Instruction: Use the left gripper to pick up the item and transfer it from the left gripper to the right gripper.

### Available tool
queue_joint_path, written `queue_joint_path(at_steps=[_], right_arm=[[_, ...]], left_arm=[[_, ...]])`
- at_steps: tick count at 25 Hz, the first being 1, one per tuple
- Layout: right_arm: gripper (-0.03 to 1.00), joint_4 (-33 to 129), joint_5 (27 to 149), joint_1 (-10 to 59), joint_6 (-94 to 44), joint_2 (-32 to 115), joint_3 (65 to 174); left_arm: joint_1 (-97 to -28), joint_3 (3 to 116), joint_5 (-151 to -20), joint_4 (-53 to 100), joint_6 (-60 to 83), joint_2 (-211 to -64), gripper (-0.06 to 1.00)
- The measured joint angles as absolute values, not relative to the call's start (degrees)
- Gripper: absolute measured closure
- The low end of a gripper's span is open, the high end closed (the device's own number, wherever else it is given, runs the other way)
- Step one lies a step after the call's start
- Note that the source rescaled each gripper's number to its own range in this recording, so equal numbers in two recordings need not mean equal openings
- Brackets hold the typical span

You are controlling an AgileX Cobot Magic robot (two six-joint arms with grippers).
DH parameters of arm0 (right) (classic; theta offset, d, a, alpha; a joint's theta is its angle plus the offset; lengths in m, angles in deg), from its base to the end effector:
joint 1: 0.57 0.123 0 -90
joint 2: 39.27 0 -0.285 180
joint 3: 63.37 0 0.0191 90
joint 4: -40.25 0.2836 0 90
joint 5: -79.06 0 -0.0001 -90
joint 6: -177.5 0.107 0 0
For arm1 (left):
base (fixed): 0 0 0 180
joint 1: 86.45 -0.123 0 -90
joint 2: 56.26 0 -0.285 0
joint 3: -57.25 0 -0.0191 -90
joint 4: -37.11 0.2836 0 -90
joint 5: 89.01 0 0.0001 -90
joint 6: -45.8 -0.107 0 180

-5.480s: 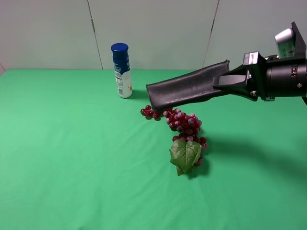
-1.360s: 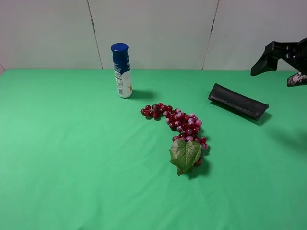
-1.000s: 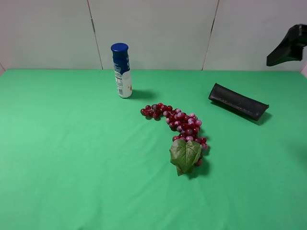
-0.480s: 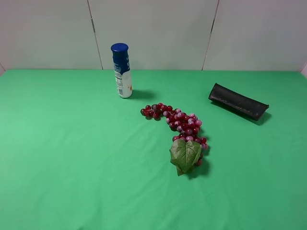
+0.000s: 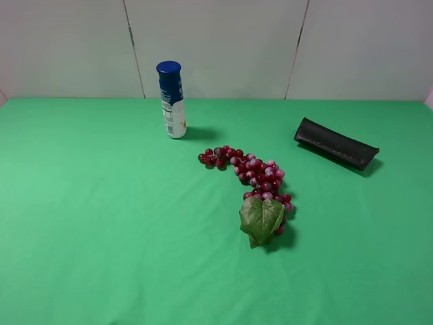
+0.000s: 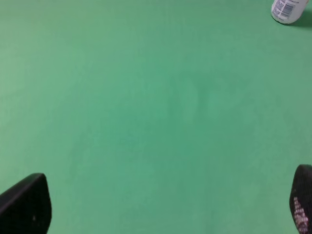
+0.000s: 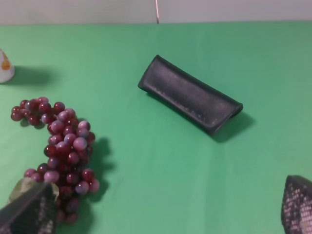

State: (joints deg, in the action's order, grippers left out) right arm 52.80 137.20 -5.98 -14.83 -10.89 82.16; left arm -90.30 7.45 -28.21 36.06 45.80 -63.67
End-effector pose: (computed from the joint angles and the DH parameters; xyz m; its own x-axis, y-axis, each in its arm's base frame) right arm 0.0851 0.0118 0.3516 -0.4944 -0.0500 -0.8678 -0.1149 0.9933 0.0082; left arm 0.0399 0.0010 0.2791 -0.4680 -0.0405 -0.8828 -0.0572 0.9982 -0.0154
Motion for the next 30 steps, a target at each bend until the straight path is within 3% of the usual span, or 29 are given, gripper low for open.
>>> queue_joint_path(at_steps=[14,30], right_arm=[[-0.03,51.24,135.34,-5.98,-14.83,-30.96,71.55],[-0.03,49.62,137.29,-5.98,-13.29,-31.75,68.03]], left_arm=[[-90.3,7.45,-28.21,36.06,45.8,-63.67,-0.02],[-90.3,7.45,-28.21,36.06,45.8,-63.67,-0.02]])
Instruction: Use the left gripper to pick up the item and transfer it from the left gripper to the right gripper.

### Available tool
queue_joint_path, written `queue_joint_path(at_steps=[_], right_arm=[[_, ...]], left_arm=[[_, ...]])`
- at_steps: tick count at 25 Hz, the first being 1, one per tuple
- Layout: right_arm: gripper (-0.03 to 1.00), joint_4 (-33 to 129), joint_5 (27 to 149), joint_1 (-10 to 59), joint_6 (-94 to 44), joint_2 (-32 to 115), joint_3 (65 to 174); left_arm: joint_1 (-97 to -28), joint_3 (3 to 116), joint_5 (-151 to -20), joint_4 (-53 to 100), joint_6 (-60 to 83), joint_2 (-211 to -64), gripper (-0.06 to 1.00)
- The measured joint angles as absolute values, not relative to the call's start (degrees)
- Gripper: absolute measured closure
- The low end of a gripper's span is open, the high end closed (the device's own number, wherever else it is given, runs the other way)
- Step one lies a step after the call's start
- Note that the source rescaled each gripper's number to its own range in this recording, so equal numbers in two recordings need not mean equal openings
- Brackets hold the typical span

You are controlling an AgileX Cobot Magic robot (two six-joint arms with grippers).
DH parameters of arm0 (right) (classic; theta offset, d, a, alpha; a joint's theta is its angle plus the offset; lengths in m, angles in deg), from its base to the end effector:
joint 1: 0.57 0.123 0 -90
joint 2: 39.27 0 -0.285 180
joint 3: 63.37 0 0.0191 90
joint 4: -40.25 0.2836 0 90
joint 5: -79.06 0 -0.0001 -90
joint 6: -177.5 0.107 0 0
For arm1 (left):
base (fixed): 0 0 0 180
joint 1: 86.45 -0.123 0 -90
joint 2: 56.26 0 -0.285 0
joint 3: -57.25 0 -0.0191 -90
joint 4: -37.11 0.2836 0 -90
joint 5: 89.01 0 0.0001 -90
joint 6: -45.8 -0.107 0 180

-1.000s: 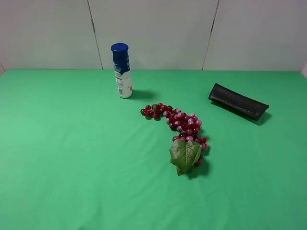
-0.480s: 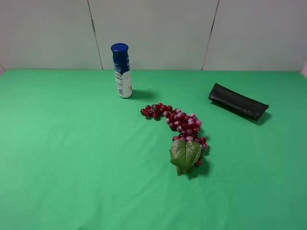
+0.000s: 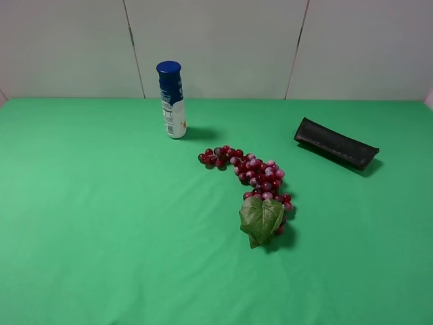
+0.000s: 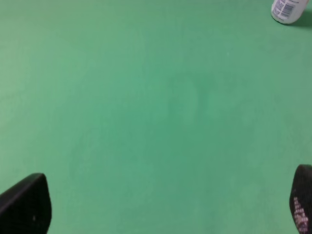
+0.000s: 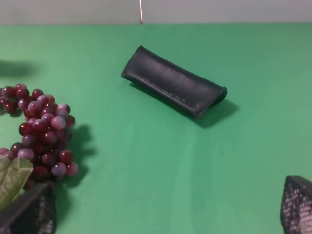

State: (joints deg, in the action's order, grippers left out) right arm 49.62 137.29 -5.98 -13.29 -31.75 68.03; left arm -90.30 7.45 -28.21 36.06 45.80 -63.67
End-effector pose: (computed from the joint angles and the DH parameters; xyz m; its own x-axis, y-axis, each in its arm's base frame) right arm 0.0402 0.0111 0.2910 -0.3996 -0.0631 -0.9145 -0.0734 0.9966 -0.0367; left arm 0.0399 0.0010 0.2791 -0.4680 -0.0405 -0.8828 -0.0572 0.9982 -0.0154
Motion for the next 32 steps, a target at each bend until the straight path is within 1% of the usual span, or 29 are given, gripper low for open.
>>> queue_joint_path(at_steps=[7,16,19,32], right_arm=[[-0.03,49.62,137.29,-5.74,-13.25,-31.75,68.03],[-0.03,49.73,137.29,2.92,-13.25,-31.75,68.03],[-0.03,49.77,137.24,4.7,-13.25,-31.75,68.03],[-0.03,50.19,137.29,5.16,-13.25,-31.75,68.03]], left_arm=[[-90.3,7.45,-28.21,36.06,45.8,-63.67,-0.02],[-90.3,7.45,-28.21,36.06,45.8,-63.67,-0.02],[-90.3,7.45,-28.21,36.06,45.8,-63.67,-0.02],[-90.3,7.45,-28.19,36.06,45.8,-63.67,-0.02]])
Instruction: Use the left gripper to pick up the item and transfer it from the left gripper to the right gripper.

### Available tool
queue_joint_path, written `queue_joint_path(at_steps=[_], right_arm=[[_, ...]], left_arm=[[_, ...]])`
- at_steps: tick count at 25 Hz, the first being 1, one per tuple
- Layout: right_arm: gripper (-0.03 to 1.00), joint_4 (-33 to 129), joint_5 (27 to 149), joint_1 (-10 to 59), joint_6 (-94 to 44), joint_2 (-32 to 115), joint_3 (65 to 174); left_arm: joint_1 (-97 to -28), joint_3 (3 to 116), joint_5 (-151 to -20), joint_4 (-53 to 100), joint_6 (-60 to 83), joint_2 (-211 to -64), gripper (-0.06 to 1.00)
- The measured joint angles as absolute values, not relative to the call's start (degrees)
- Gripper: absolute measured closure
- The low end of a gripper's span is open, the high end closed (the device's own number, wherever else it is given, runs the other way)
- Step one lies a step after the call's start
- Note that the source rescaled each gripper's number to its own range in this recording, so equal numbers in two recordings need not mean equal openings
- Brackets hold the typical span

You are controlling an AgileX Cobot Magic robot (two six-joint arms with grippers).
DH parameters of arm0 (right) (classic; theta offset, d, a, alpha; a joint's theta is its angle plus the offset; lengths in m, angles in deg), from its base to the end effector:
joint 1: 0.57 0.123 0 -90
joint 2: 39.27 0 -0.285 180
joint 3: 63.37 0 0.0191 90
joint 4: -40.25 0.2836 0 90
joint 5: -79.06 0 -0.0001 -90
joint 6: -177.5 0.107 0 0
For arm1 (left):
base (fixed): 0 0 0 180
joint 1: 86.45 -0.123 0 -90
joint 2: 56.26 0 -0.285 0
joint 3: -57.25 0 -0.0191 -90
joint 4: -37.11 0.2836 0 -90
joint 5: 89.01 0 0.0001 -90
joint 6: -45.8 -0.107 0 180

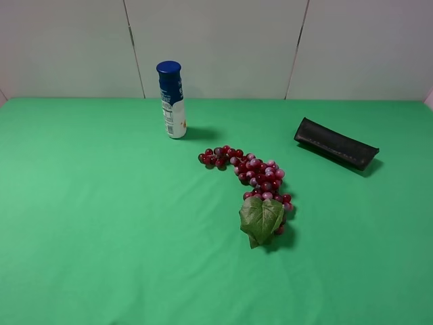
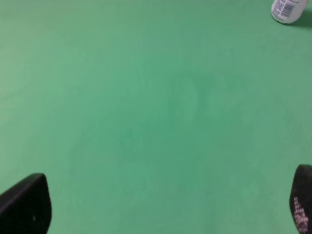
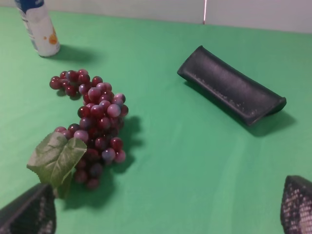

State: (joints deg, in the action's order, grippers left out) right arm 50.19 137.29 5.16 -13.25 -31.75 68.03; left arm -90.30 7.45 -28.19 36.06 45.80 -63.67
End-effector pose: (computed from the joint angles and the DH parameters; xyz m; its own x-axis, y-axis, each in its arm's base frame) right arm 0.0372 0.0195 0.2912 -0.3801 -0.1330 -0.9153 -0.2697 0.9625 -0.0279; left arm 0.0399 0.0010 0.2790 -0.4683 -0.0405 -0.8826 -0.0572 0.9982 -0.0154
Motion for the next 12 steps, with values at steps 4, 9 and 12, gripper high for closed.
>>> queue_joint_path(at_steps=[4,9,12], right_arm=[[-0.03,50.19,137.29,5.16,-13.25,-31.75,68.03],[-0.03,50.19,137.29,5.16,-13.25,-31.75,68.03],[-0.03,50.19,137.29,5.16,-13.25,-31.75,68.03]], left_arm=[[-90.3,7.45,-28.19,36.06,45.8,-63.67,-0.02],[-90.3,7.45,-28.19,36.06,45.8,-63.67,-0.02],[-90.3,7.45,-28.19,36.06,45.8,-63.67,-0.02]])
